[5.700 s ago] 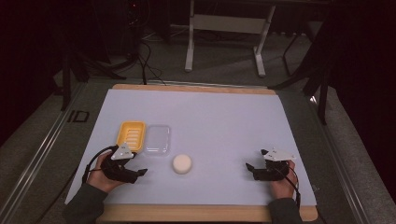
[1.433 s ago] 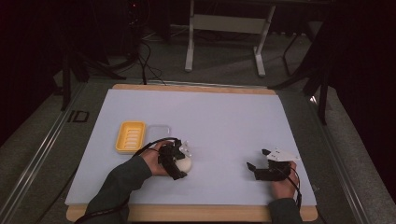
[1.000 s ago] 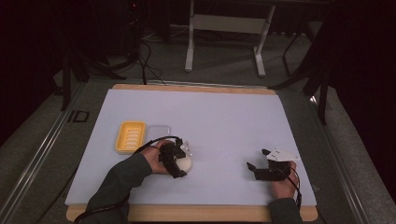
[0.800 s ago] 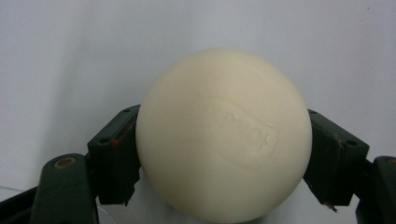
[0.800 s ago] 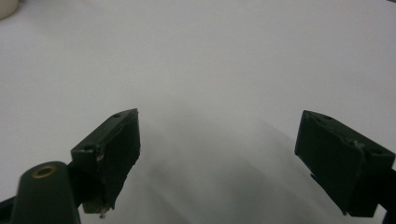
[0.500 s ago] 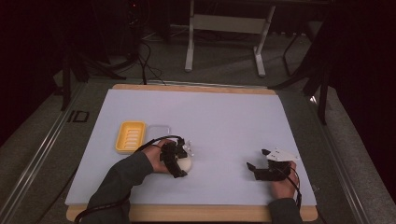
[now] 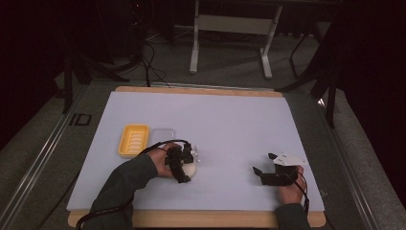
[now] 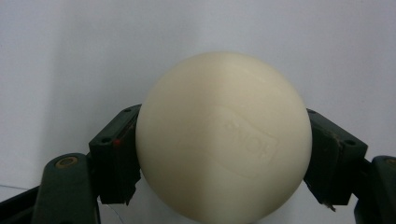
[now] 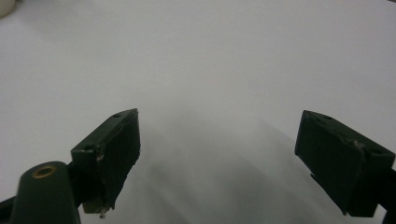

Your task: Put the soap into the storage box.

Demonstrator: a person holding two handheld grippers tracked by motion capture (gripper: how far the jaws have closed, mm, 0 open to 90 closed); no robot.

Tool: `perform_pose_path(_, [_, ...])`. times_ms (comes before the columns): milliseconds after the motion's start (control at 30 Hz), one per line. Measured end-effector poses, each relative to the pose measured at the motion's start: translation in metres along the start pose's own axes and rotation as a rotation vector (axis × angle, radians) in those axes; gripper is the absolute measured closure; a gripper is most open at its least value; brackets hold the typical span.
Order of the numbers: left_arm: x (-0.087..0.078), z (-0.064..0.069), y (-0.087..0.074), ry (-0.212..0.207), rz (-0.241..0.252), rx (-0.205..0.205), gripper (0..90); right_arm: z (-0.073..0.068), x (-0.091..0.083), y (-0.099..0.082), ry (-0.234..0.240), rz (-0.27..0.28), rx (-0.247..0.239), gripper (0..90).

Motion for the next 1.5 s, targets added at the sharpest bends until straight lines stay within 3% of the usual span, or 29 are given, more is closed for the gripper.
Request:
perform_pose_path(200, [-0.001, 0.001, -0.001, 0.001, -0.024, 0.014, 24.6, 0.0, 0.0, 0.0, 0.001, 0.0, -0.001, 13.9])
perform_pose_path(733, [-0.003, -0.002, -0.008, 0.013, -0.061, 0.005, 24.7, -0.001, 0.0, 0.0, 0.003, -0.001, -0.004, 13.9])
perform_pose_path(1500, [-0.017, -0.009, -0.014, 0.016, -0.035, -0.014, 24.8, -0.001, 0.0, 0.0, 0.002, -0.002, -0.005, 13.9])
Point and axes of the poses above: each handheld gripper's, and its own axes: x roughly forward along the jaws, y roughly out of its top, z roughly to its right, the point moved 7 cm from there along x, roughly forward along the jaws, and after that the axes turned 6 degrees about -z, right-handed, at the moved point
